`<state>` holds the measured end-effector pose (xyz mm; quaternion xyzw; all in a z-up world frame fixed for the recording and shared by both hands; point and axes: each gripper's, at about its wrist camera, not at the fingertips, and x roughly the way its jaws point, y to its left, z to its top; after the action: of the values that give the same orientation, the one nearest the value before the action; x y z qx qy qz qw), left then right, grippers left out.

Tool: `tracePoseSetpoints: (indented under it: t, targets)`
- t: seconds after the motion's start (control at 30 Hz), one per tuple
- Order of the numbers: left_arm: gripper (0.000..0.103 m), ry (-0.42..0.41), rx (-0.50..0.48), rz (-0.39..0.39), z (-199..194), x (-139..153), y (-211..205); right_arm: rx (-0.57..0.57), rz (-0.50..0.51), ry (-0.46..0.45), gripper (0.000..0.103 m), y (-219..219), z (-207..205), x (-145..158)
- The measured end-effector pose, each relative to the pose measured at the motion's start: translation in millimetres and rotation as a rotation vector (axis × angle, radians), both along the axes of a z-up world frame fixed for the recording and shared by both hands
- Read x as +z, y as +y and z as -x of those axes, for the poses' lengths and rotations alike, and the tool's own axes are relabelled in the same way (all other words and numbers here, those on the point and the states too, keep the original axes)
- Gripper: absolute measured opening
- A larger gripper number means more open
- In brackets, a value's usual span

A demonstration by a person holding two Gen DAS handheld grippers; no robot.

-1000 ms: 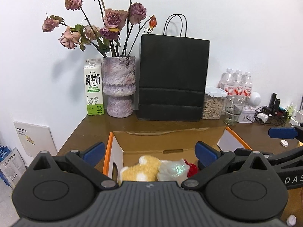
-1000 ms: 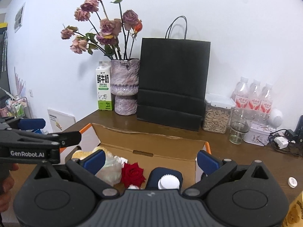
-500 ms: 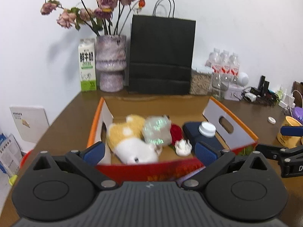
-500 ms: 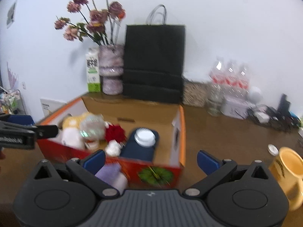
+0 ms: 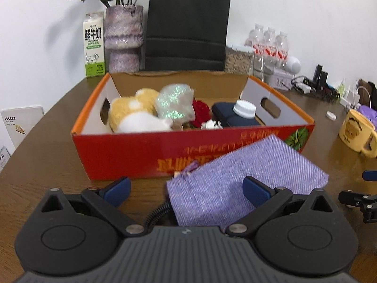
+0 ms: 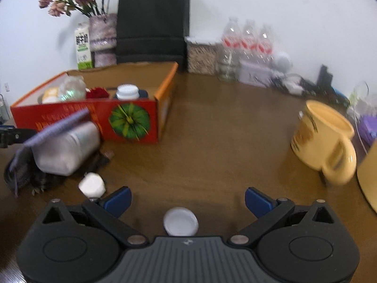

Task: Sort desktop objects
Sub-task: 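Reach the left gripper to the purple cloth pouch while the right reaches a white cap, then grasp the purple pouch with the left gripper while the right grasps the white cap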

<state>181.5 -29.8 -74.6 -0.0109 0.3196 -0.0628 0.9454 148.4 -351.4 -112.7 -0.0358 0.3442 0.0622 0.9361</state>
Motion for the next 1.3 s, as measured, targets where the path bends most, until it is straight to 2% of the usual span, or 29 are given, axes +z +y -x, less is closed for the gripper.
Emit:
tracePoseSetpoints:
  t: [0.13,0.23,0.3,0.33,0.37,0.4,0.47,0.5,0.53,0.6,0.7,0.87,1.0,1.3]
  targets:
    - [0.103,0.008,-0.001,-0.012,1.8,-5.5,-2.4,0.001,-0.033,0.015,0.087,-7.6,6.4,-9.8]
    - [0.103,0.01,0.0,-0.021,2.2,-7.1,-3.2,0.015,-0.041,-0.006,0.077,-7.2,12.9,-13.0]
    - [0.1,0.014,-0.005,-0.024,2.3,-8.5,-4.9,0.026,-0.051,-0.017,0.054,-5.8,16.3,-12.0]
    - [0.097,0.016,-0.009,-0.025,2.4,-9.2,-5.9,0.029,-0.051,-0.023,0.047,-4.9,18.0,-11.5]
    - [0.09,0.019,-0.015,-0.025,2.2,-9.9,-6.9,0.034,-0.054,-0.027,0.034,-3.5,19.3,-10.9]
    - [0.083,0.021,-0.023,-0.023,2.9,-11.1,-7.8,0.041,-0.06,-0.03,0.028,-2.5,20.3,-10.6]
    - [0.073,0.011,-0.036,-0.013,5.5,-11.1,-8.8,0.052,-0.067,-0.031,0.028,0.0,18.4,-8.4]
    - [0.059,-0.002,-0.04,-0.025,7.3,-10.3,-10.6,0.056,-0.066,-0.032,0.028,1.5,18.2,-8.5]
    - [0.055,-0.014,-0.044,-0.037,9.4,-9.7,-12.5,0.059,-0.066,-0.034,0.028,3.1,18.0,-8.4]
    - [0.034,-0.028,-0.049,-0.051,12.3,-7.9,-15.3,0.064,-0.073,-0.034,0.028,5.3,17.2,-7.2]
    - [0.022,-0.035,-0.069,-0.059,15.3,-6.9,-18.5,0.066,-0.079,-0.036,0.028,6.6,16.4,-6.9]
    - [0.014,-0.055,-0.076,-0.042,20.6,-2.0,-17.0,0.072,-0.086,-0.054,0.028,9.6,17.3,-2.5]
    - [0.014,-0.088,-0.089,-0.009,26.7,11.4,-12.9,0.088,-0.088,-0.079,0.028,13.3,16.8,6.4]
    - [0.014,-0.271,-0.152,0.042,33.4,69.6,-17.3,0.148,-0.099,-0.206,0.028,38.2,-1.0,49.7]
